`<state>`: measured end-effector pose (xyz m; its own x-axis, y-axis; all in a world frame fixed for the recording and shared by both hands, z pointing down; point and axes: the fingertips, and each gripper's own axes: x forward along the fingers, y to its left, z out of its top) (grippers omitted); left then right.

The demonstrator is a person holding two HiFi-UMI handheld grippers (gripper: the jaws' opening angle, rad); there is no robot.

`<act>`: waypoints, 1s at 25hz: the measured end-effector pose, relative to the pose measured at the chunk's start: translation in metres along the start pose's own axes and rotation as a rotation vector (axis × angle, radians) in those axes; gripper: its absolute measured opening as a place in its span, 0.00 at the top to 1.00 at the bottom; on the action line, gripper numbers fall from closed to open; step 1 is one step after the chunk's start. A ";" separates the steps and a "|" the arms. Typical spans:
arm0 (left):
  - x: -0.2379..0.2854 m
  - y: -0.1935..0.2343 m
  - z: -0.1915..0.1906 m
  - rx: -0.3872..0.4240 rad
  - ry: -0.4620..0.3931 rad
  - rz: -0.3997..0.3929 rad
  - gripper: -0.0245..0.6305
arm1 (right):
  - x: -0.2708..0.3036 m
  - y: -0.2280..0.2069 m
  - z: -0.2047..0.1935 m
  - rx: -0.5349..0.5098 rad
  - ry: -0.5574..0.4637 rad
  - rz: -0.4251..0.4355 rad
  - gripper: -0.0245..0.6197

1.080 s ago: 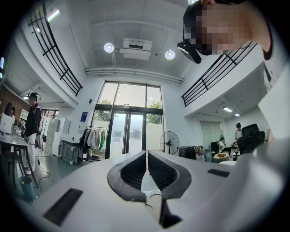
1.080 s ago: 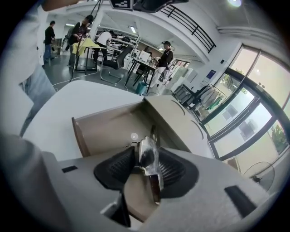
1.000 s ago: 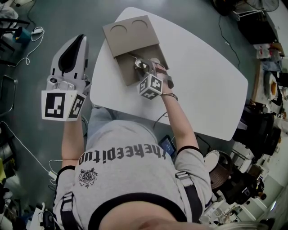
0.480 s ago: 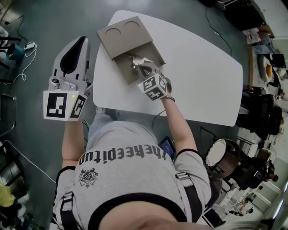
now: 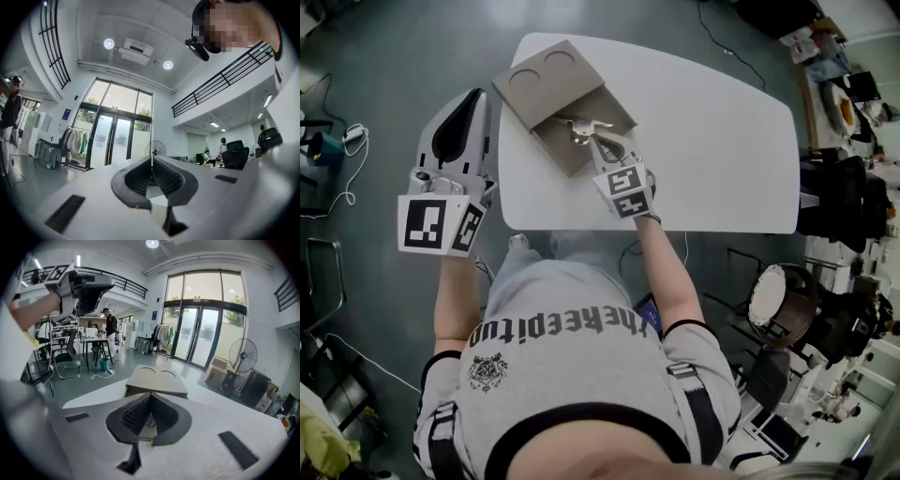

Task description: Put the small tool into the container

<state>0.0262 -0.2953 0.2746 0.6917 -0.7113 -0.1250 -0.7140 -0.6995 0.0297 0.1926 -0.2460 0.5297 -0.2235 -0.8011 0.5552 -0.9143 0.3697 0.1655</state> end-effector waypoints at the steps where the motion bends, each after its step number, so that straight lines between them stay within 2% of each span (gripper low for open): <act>1: -0.001 0.000 0.000 -0.004 -0.001 -0.008 0.94 | -0.004 0.000 0.004 0.016 -0.016 -0.016 0.96; 13: -0.016 -0.015 0.005 -0.027 -0.006 -0.115 0.94 | -0.064 -0.001 0.048 0.161 -0.181 -0.190 0.96; 25: -0.038 -0.032 0.017 -0.045 -0.035 -0.205 0.94 | -0.127 0.015 0.077 0.226 -0.309 -0.317 0.95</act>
<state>0.0208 -0.2448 0.2613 0.8173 -0.5514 -0.1672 -0.5525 -0.8323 0.0444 0.1808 -0.1747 0.3985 0.0188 -0.9723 0.2331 -0.9962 0.0016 0.0872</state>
